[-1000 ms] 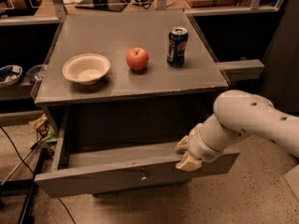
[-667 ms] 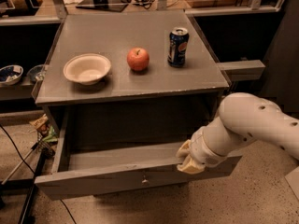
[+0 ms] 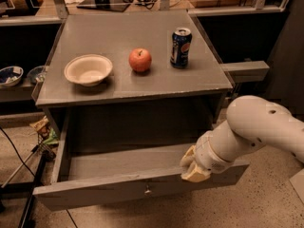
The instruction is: Open top drawer
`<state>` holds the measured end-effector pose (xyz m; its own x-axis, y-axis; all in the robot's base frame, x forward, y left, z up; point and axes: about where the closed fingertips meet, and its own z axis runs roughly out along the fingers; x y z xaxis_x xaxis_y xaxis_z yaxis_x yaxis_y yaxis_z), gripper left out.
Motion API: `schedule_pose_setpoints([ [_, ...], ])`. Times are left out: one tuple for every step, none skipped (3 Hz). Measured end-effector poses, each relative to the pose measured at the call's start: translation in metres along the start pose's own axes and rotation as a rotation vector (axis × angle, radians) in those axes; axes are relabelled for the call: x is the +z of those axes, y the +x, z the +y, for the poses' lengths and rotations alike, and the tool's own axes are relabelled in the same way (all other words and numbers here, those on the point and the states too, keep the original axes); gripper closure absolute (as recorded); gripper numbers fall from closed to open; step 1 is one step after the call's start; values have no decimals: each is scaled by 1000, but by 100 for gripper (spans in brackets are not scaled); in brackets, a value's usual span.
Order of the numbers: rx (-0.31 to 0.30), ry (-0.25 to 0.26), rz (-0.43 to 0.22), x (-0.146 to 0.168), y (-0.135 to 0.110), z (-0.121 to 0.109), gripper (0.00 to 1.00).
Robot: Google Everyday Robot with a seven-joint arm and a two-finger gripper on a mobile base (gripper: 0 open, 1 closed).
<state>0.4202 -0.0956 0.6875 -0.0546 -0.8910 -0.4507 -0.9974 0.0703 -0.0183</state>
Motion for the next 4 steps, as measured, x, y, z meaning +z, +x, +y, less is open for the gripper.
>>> schedule_pose_setpoints([
  [0,0,0,0,0,0,58],
  [0,0,0,0,0,0,35],
  [0,0,0,0,0,0,11],
  [0,0,0,0,0,0,0],
])
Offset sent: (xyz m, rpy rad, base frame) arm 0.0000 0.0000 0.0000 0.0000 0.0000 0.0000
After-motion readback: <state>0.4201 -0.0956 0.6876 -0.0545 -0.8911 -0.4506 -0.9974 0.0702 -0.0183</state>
